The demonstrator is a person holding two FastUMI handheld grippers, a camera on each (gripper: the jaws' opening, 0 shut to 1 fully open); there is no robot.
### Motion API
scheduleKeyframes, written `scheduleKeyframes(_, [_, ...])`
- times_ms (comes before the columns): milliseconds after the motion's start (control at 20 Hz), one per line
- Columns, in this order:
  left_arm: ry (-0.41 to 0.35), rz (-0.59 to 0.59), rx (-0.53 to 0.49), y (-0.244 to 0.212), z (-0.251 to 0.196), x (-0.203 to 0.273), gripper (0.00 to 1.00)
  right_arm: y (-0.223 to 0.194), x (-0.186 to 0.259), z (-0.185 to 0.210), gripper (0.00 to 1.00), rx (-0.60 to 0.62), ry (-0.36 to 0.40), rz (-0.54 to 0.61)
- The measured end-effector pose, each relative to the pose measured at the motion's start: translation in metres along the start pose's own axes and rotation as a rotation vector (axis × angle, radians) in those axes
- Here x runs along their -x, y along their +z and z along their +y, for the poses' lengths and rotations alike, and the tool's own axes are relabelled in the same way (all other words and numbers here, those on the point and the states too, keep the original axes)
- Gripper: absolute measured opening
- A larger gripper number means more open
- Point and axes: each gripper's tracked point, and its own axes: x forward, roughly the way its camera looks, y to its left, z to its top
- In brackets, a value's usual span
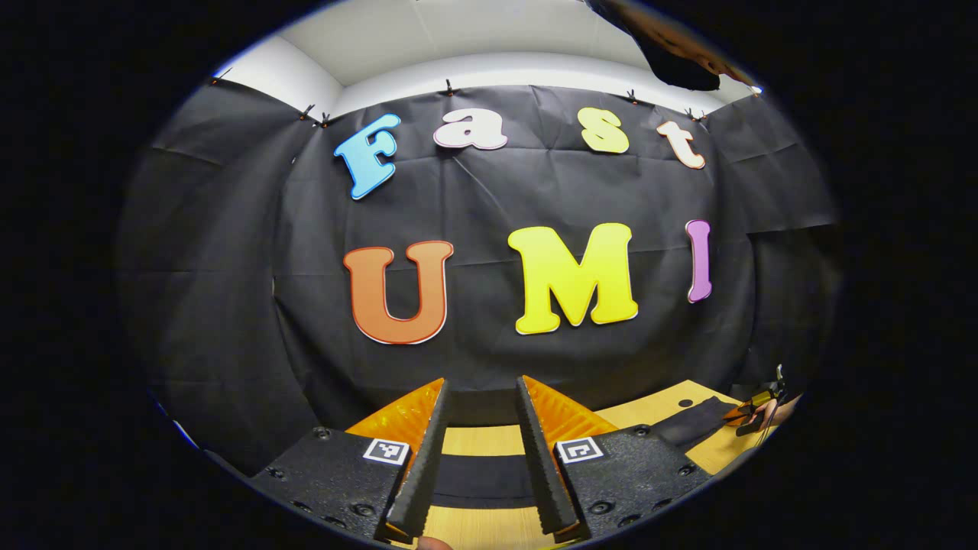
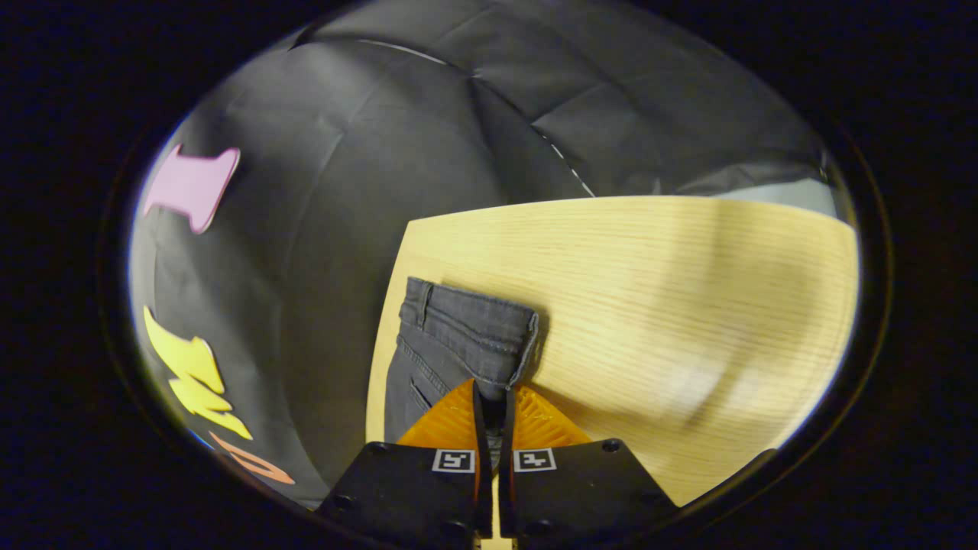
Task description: Grasp the waist and the cuffs of the jeans and fold them to make the two legs overlap; first hold the waist and fold one-third of the jeans toward the cuffs, then hold the cuffs and fold the remaining one-third in the same direction to finish folding.
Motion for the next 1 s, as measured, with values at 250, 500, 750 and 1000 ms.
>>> scheduleKeyframes(250, [-0.015, 0.081, -0.006, -0.026, 0.000, 0.010, 0.84, 0.000, 0.040, 0.067, 0.04, 0.243, 0.075, -0.086])
scheduleKeyframes(500, [-0.004, 0.061, -0.026, -0.025, 0.010, 0.015, 0.99, -0.019, 0.080, 0.138, 0.02, 0.442, 0.161, -0.170])
scheduleKeyframes(750, [0.033, 0.055, 0.002, -0.024, 0.034, 0.031, 0.99, -0.070, 0.128, 0.207, 0.03, 0.670, 0.275, -0.222])
scheduleKeyframes(1000, [0.071, 0.055, 0.024, -0.024, 0.059, 0.050, 0.99, -0.136, 0.160, 0.252, 0.04, 0.851, 0.384, -0.217])
